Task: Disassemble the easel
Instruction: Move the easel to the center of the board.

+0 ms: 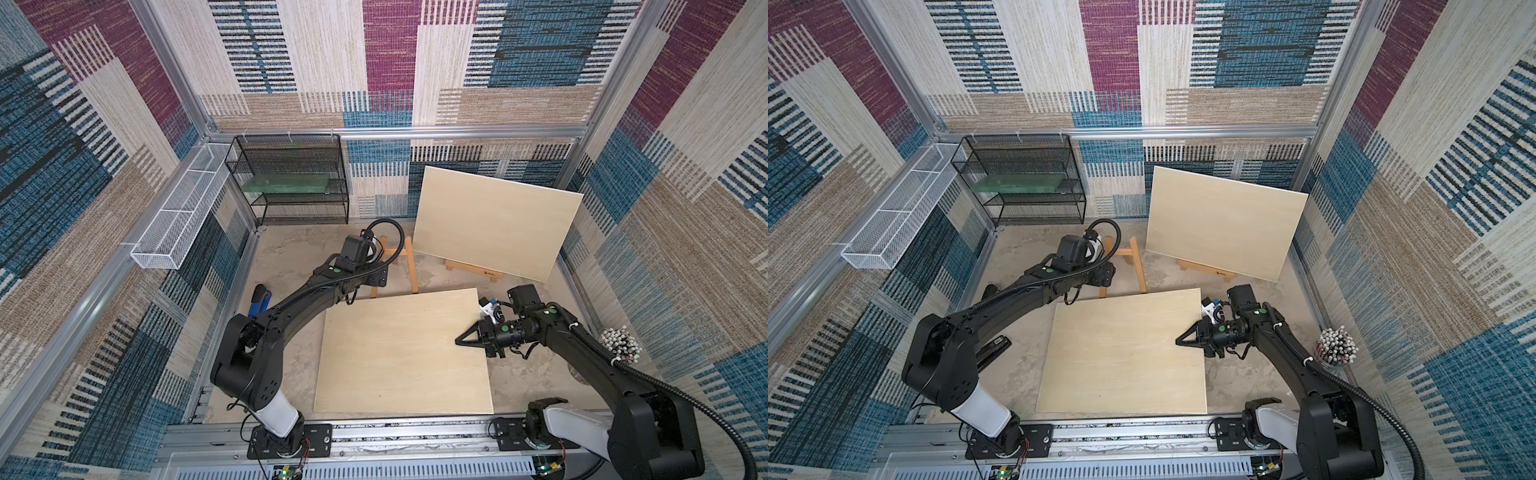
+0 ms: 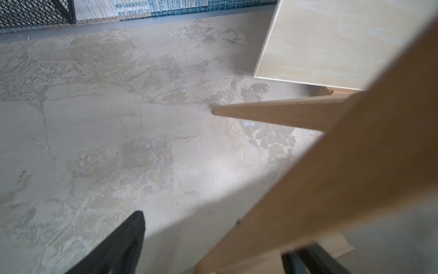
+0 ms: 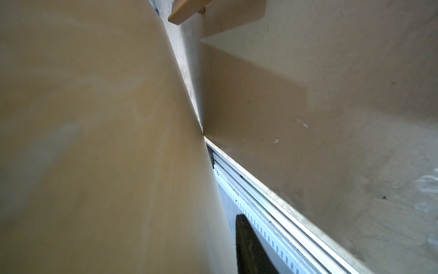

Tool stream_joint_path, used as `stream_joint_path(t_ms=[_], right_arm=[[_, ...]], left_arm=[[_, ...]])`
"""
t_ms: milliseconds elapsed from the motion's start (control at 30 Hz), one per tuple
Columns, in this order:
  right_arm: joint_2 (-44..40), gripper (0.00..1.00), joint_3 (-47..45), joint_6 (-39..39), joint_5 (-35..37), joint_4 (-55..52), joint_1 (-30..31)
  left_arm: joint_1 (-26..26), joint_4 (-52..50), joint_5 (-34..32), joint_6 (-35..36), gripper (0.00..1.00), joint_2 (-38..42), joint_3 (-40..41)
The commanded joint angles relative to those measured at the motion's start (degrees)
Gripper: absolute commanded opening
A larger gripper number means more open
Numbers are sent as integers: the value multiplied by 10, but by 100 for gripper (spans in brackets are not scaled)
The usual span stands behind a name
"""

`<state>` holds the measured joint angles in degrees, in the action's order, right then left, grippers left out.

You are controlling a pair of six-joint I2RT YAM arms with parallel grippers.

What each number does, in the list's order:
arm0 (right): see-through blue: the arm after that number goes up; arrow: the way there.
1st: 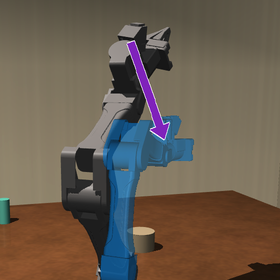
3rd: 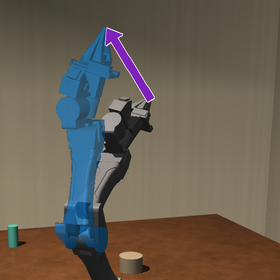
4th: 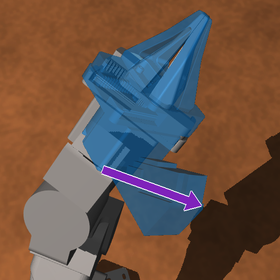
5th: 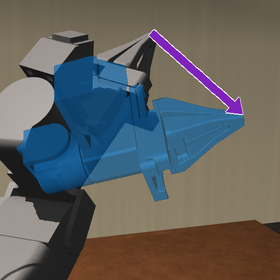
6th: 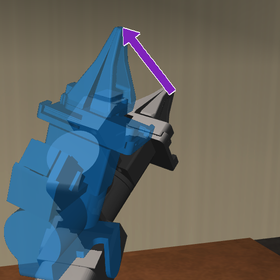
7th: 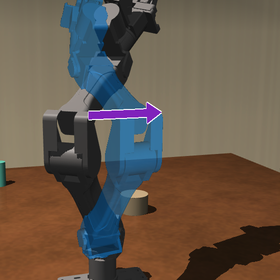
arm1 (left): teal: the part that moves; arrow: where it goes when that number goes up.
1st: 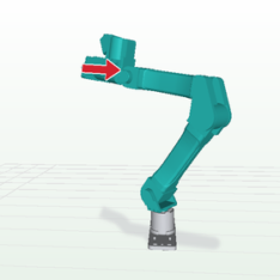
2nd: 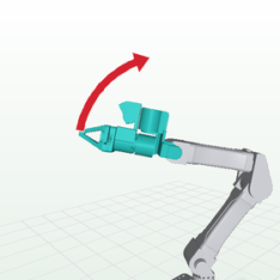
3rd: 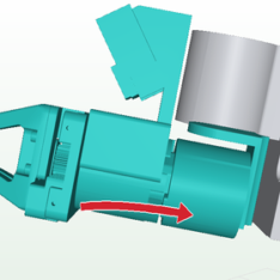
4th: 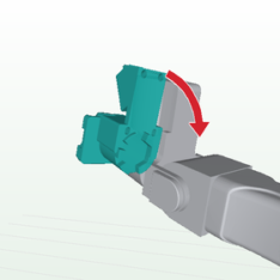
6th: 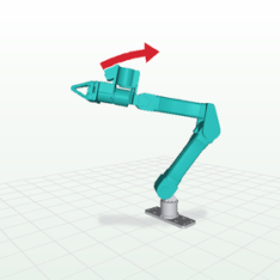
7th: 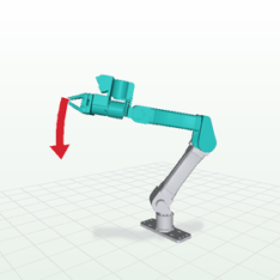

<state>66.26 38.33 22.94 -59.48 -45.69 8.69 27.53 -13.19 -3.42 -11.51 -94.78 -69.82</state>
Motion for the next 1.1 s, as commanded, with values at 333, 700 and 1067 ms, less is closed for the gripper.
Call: stream_joint_path(t_ms=[333, 700, 1067], right_arm=[[9, 28, 4, -64, 213, 31, 4], [33, 29, 3, -67, 213, 50, 7], [69, 29, 21, -76, 216, 59, 7]], left_arm=[[-17, 50, -101, 97, 67, -39, -59], [-63, 63, -160, 134, 67, -51, -58], [-129, 71, -195, 164, 67, -35, -32]])
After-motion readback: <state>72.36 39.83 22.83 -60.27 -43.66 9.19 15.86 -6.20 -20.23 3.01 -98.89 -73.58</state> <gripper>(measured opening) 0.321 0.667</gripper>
